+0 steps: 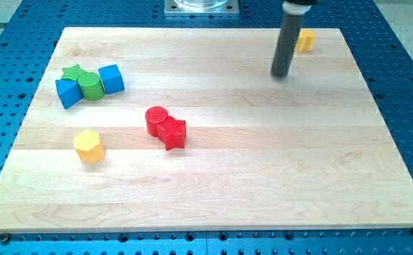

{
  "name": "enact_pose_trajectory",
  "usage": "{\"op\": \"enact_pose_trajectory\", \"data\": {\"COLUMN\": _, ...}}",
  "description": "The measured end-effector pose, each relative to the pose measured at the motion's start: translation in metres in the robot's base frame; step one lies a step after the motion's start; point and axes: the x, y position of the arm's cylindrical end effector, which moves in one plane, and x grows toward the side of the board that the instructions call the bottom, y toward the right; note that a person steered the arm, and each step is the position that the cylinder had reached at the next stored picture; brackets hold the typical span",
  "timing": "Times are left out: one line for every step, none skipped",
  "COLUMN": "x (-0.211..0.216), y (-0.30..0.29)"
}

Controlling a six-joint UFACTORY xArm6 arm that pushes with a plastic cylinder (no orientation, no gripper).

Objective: Move the yellow hexagon top left to the red blocks

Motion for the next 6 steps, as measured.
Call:
{"op": "enact_pose_trajectory", "data": {"x": 0.131, "y": -0.028}}
{"op": "enact_pose_trajectory", "data": {"x": 0.223, "y": -0.134}}
{"op": "enact_pose_trajectory", "data": {"x": 0.224, "y": -0.236}}
{"op": "enact_pose_trajectory", "data": {"x": 0.185, "y": -0.246}}
{"op": "enact_pose_trajectory", "data": {"x": 0.177, "y": -0.295}}
{"op": "enact_pose_trajectory", "data": {"x": 0.163, "y": -0.331}}
